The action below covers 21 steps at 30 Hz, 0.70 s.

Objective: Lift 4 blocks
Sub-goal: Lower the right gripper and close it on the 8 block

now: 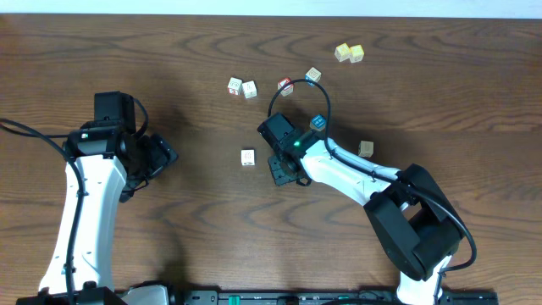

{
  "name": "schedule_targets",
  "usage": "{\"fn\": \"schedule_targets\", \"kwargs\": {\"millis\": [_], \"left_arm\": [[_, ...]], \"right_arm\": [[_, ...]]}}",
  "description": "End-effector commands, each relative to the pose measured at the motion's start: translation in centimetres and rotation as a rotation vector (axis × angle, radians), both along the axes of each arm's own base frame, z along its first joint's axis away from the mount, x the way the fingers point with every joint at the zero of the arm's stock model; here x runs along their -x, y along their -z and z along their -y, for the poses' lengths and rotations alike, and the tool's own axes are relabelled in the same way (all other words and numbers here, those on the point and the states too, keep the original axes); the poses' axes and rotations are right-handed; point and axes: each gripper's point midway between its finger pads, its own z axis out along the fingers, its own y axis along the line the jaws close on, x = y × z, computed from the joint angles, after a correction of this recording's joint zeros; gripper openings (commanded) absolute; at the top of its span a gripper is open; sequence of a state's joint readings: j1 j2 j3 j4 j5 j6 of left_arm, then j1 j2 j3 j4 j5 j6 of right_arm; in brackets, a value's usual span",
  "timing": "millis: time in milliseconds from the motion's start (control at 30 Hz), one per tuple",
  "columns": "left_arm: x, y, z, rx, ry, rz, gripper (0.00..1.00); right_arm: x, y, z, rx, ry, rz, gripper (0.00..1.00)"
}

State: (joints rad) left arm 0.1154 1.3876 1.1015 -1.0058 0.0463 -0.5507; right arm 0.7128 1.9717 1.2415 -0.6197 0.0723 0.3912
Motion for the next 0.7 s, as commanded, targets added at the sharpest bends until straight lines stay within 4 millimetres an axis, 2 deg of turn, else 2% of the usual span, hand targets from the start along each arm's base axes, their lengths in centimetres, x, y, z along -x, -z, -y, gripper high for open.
{"fn": "schedule_targets", "kwargs": {"millis": [0,100,200,333,667], "left_arm": [[0.2,0.0,-0.2,-0.004,-0.012,0.000,0.92],[0.2,0.0,-0.2,-0.004,-0.012,0.000,0.92],[0.2,0.0,-0.2,-0.004,-0.012,0.000,0.92],[0.2,0.0,-0.2,-0.004,-0.012,0.000,0.92],[0.2,0.0,-0.2,-0.004,-0.013,0.000,0.92]], "right_arm": [[0.3,0.3,-0.2,0.007,-0.011,-0.006,0.45],[0.3,0.2,-0.1,0.001,0.018,-0.007,0.38],[0.1,0.2,0.2,-0.005,0.073,-0.008,0.27],[-0.3,0.2,0.7,-0.022,0.173,-0.018,0.24],[-0.7,0.5,4.4,-0.012,0.462,-0.083,0.18]]}}
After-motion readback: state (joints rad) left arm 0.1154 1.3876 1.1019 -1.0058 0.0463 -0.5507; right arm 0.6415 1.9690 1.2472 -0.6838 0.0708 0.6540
